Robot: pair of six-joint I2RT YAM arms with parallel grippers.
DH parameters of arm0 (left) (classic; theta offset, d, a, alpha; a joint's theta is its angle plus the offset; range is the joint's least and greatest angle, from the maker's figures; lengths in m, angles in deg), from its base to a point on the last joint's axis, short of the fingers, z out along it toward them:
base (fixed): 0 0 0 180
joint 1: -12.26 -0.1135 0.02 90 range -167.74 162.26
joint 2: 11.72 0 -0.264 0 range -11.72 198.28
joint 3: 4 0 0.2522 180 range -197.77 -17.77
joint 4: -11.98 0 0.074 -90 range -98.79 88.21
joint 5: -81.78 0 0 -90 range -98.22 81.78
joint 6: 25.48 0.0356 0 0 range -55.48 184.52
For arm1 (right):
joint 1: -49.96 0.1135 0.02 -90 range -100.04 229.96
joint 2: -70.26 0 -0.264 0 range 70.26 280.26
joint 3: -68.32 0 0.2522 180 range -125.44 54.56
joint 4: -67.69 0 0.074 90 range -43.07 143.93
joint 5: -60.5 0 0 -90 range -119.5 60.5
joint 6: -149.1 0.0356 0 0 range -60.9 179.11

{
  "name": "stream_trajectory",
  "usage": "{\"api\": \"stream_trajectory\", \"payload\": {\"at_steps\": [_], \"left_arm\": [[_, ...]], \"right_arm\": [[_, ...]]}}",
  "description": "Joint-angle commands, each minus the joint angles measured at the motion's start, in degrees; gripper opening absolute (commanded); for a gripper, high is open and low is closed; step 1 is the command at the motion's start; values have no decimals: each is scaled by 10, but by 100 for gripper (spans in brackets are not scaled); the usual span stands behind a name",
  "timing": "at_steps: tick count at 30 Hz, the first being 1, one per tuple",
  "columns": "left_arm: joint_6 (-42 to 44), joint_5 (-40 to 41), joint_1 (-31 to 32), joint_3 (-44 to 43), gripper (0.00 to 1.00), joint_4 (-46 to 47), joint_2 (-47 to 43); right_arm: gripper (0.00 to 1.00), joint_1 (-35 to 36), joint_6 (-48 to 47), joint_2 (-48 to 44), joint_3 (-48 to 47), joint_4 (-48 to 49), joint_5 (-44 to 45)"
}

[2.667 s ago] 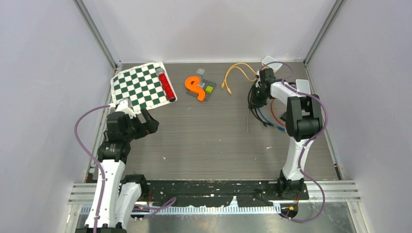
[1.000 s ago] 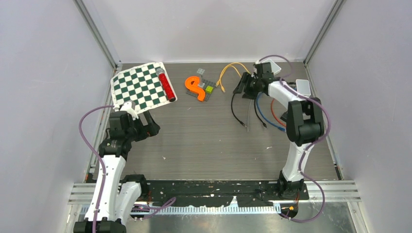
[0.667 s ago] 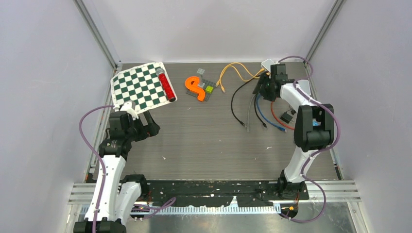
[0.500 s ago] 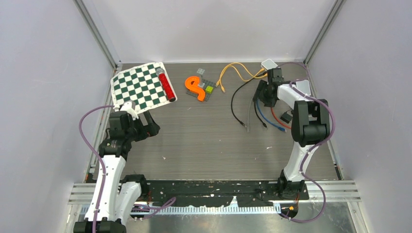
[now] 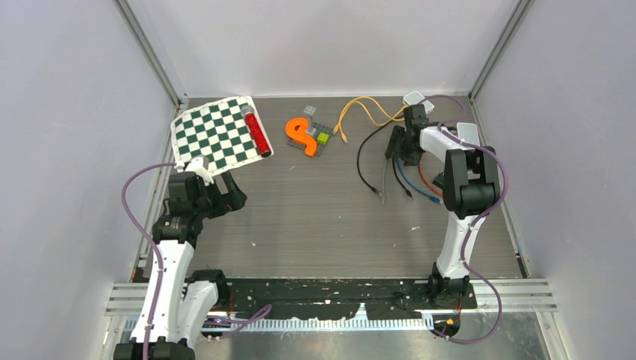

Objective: Pull the plug from the switch port
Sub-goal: Move the switch port to the center of the board.

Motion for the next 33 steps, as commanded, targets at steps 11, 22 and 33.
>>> {"api": "stream_trajectory", "payload": {"at_steps": [11, 22, 33], "left_arm": [[-3, -2, -2, -5, 99, 10, -7], [-14, -27, -2, 7, 99, 32, 5], [-9, -56, -1, -2, 99, 38, 32]], "right_arm": [[53, 52, -32, 27, -43, -66, 126], [15, 59, -76, -50, 81, -35, 105], [8, 127, -101, -147, 220, -11, 41]]}}
